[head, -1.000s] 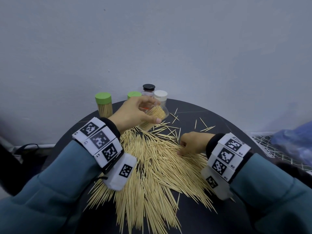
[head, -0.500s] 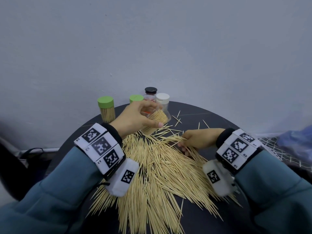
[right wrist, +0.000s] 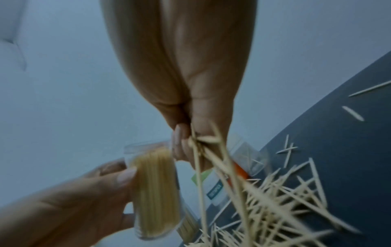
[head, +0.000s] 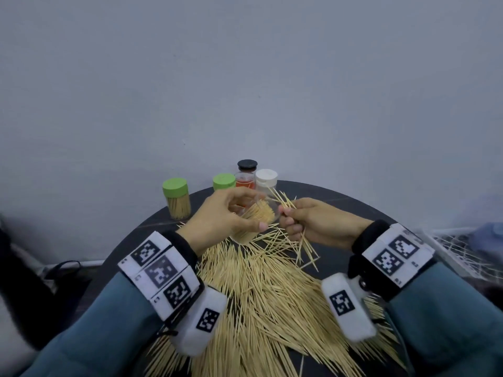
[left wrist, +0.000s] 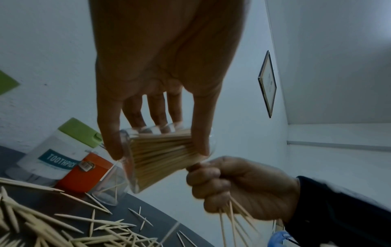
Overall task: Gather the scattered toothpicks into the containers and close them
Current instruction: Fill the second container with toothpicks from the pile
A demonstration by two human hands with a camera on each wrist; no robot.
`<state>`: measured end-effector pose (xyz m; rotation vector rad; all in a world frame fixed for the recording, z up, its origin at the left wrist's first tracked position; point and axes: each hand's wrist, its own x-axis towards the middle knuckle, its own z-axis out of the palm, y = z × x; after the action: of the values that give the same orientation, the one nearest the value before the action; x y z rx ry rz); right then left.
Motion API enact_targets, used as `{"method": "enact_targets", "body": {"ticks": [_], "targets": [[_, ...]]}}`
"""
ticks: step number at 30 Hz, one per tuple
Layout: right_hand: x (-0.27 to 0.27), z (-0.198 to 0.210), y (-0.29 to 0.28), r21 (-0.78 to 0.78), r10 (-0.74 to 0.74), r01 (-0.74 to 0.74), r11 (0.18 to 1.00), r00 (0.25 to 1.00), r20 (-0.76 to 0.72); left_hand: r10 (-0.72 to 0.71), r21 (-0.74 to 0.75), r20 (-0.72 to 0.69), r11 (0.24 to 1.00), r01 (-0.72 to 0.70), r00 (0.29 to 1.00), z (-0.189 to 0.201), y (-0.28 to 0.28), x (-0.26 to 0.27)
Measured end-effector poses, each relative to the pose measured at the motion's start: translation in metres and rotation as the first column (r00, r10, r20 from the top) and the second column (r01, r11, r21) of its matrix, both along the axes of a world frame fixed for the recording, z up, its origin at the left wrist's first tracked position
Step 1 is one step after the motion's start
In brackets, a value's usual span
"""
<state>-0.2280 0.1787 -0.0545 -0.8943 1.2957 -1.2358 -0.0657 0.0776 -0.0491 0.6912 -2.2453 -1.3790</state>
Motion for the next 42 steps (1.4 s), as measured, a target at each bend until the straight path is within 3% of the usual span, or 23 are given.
{"method": "enact_targets", "body": {"ticks": [6,10,17,28,32,35,37,42], "targets": [[0.007,0.025,-0.003,-0.246,-0.130,0.161,0.956,0.982,0.139,0.032,0.064,-0.056,0.998,-0.028,0.998,-0.001,-0.003,0.000],[0.009,0.035,-0.003,-0.364,-0.193,0.272,0.891,0.952,0.239,-0.022,0.029,-0.011,0.999,0.022,1.000,-0.007,-0.001,-0.003],[0.017,0.028,-0.005,-0.427,-0.309,0.410,0.806,0.907,0.287,-0.158,0.013,0.065,0.987,0.158,0.985,-0.009,0.010,-0.005],[0.034,0.012,-0.001,-0.487,-0.312,0.267,0.831,0.950,-0.011,-0.138,0.247,-0.060,0.957,0.149,0.989,-0.003,0.016,-0.007],[0.039,0.011,0.002,-0.512,-0.268,0.250,0.822,0.963,0.038,-0.098,0.327,-0.126,0.935,0.135,0.987,0.001,0.016,-0.006],[0.042,0.009,0.003,-0.501,-0.254,0.206,0.841,0.967,-0.029,-0.068,0.360,-0.156,0.925,0.121,0.985,0.001,0.015,-0.005],[0.043,0.010,0.005,-0.493,-0.247,0.185,0.850,0.967,-0.062,-0.067,0.360,-0.150,0.925,0.118,0.986,0.001,0.015,-0.005],[0.038,0.011,0.003,-0.496,-0.272,0.243,0.833,0.962,0.015,-0.122,0.325,-0.080,0.935,0.142,0.989,0.001,0.016,-0.005]]}}
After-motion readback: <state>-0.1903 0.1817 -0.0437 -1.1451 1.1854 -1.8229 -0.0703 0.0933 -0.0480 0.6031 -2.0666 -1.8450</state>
